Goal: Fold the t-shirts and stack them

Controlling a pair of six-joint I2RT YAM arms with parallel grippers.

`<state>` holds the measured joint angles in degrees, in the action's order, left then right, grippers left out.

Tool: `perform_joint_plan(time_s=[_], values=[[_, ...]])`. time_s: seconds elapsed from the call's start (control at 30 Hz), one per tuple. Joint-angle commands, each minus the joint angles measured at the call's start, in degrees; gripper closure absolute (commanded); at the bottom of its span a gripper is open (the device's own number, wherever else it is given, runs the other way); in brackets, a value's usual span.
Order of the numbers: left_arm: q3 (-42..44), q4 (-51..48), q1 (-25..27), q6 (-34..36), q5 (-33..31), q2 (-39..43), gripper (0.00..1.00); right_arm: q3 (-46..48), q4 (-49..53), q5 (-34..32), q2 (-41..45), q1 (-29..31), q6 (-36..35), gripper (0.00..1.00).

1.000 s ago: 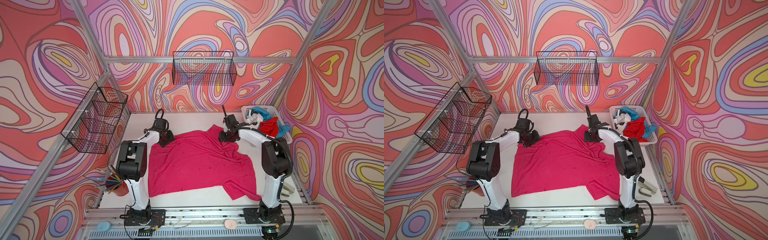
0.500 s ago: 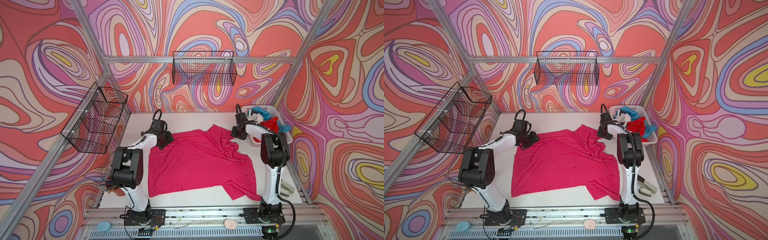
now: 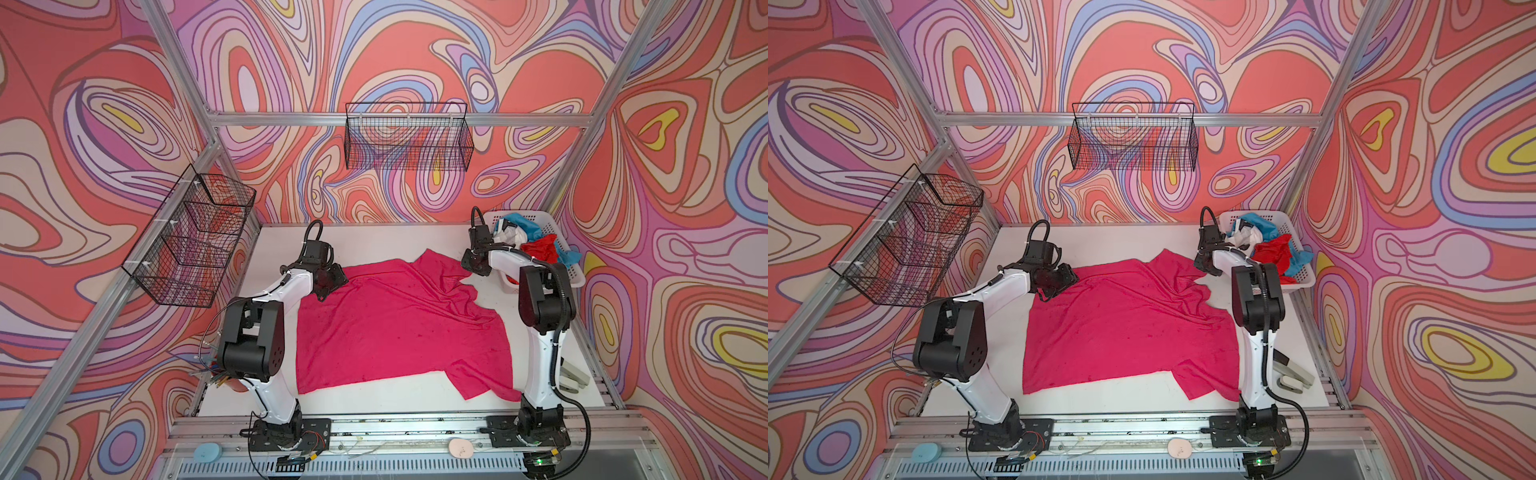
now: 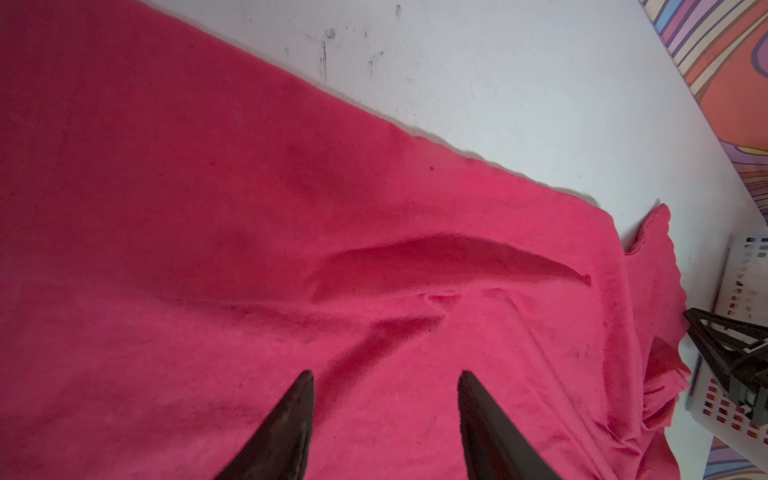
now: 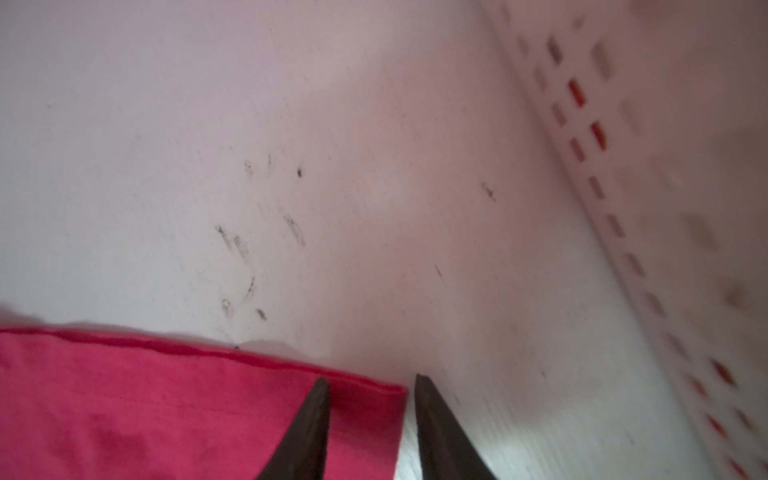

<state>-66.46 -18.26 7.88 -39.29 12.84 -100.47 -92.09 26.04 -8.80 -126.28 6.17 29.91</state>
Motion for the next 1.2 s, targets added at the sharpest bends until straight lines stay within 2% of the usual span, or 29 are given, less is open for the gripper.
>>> perform_joint_plan(time_s=[0.0, 0.17, 0.3, 0.4, 0.53, 0.73, 0.97, 1.17], values=[[0.4, -1.5, -0.1, -0.7, -0.6, 1.7, 0.42, 0.0, -0.9, -0.8, -2.5, 0.0, 1.9, 0.70], [0.7, -1.8, -0.1, -0.8, -0.7, 2.1, 0.42, 0.0, -1.4, -0.2, -2.6, -0.1, 1.8, 0.84], [0.6, -2.0, -0.1, -0.9, -1.0, 2.5, 0.42, 0.4, -2.0, 0.5, -2.0, 0.0, 1.5, 1.00], [-0.2, -2.7, -0.7, 0.0, -1.9, 2.6, 0.42, 0.1, -2.7, 0.7, -0.7, 0.4, 0.3, 1.00], [-3.6, -4.2, -4.3, 2.2, -2.9, 1.7, 0.41, -2.2, -2.6, -0.3, 1.4, 1.6, -2.4, 1.00], [-15.4, -10.6, -9.5, 8.2, -9.2, -5.6, 0.41, -7.1, -0.1, -2.0, 4.8, 3.9, -6.6, 1.00], [-25.8, -14.0, -11.7, 11.1, -12.8, -16.6, 0.53, -10.4, 3.0, -1.4, 6.9, 5.6, -8.8, 1.00], [-32.9, -16.6, -12.7, 11.2, -13.3, -24.1, 0.62, -11.4, 4.2, -0.4, 7.6, 6.1, -9.6, 1.00]])
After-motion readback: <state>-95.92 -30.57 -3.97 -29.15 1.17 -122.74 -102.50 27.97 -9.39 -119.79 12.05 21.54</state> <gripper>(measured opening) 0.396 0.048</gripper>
